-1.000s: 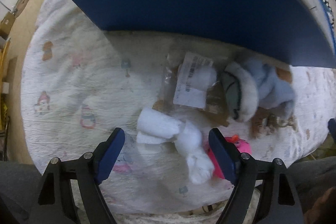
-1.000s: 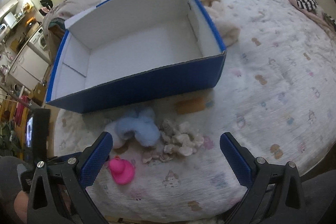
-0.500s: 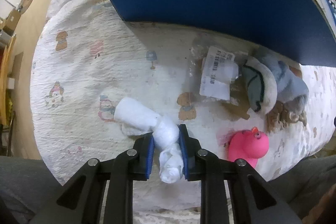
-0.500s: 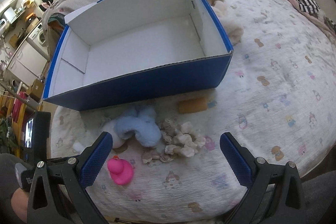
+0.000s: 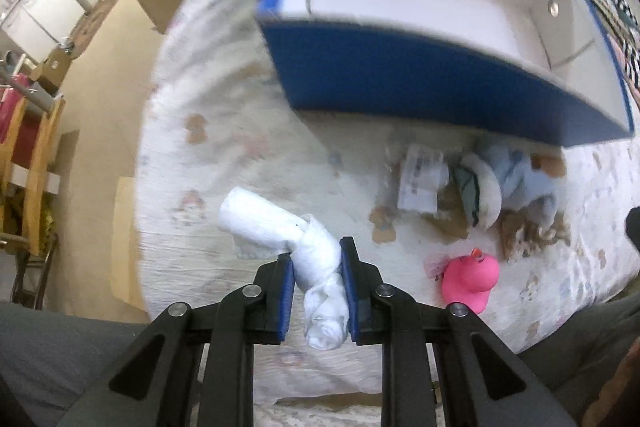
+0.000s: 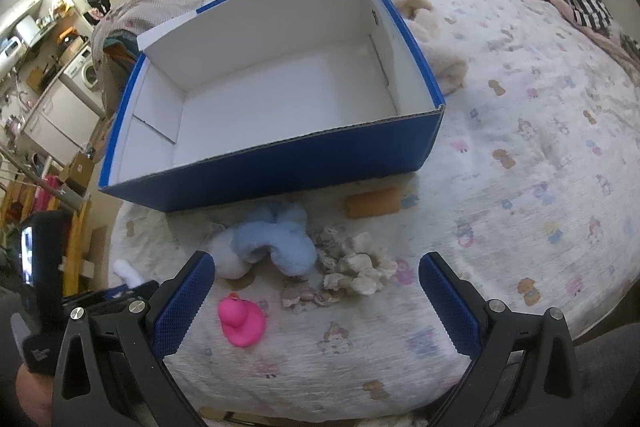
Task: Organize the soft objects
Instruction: 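Grasp the white rolled sock with the left gripper while the right gripper grasps the pink duck, then carry the sock and duck into the box and open both grippers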
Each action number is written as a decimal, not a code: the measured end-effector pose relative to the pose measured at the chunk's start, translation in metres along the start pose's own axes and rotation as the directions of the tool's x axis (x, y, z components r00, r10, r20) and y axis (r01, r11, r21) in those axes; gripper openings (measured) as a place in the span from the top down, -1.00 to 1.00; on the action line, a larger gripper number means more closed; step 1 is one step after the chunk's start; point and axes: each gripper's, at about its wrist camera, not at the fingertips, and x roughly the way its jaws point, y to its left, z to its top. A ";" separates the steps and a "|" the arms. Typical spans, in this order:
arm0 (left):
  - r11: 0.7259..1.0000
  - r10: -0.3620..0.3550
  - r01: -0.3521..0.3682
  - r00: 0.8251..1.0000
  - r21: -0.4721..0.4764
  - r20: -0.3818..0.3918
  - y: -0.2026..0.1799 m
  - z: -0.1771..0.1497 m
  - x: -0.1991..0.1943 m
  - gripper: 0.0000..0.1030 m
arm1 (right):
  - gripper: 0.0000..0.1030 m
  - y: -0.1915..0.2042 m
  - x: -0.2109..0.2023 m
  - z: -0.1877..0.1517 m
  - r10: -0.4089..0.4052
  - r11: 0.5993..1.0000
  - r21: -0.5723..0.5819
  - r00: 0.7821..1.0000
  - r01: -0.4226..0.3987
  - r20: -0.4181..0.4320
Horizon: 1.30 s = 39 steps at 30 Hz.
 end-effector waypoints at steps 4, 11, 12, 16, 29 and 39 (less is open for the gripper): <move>1.000 0.007 -0.007 0.999 0.004 0.045 -0.002 0.006 -0.029 0.63 | -1.00 0.001 0.000 0.002 0.009 1.000 0.007 1.000 -0.009 -0.004; 0.998 0.000 -0.006 0.996 0.068 0.086 -0.010 0.015 -0.044 0.63 | -1.00 0.008 0.011 -0.004 0.057 0.998 -0.009 0.996 -0.057 -0.068; 0.997 -0.002 -0.004 0.996 0.078 0.089 -0.008 0.018 -0.039 0.63 | -1.00 0.009 0.014 -0.005 0.083 0.997 -0.001 0.993 -0.083 -0.084; 0.997 -0.031 0.024 0.995 0.078 0.092 0.005 0.026 -0.019 0.63 | -0.80 0.011 0.027 -0.009 0.156 0.988 0.024 0.975 -0.154 -0.156; 0.984 -0.177 0.177 0.984 -0.013 0.032 0.026 0.031 0.012 0.63 | -0.34 0.060 0.096 -0.038 0.137 0.979 -0.080 0.902 -0.185 -0.410; 0.982 -0.186 0.181 0.975 0.050 0.123 0.020 0.018 -0.006 0.63 | 0.18 0.082 0.105 -0.044 0.057 0.969 -0.201 0.925 -0.141 -0.376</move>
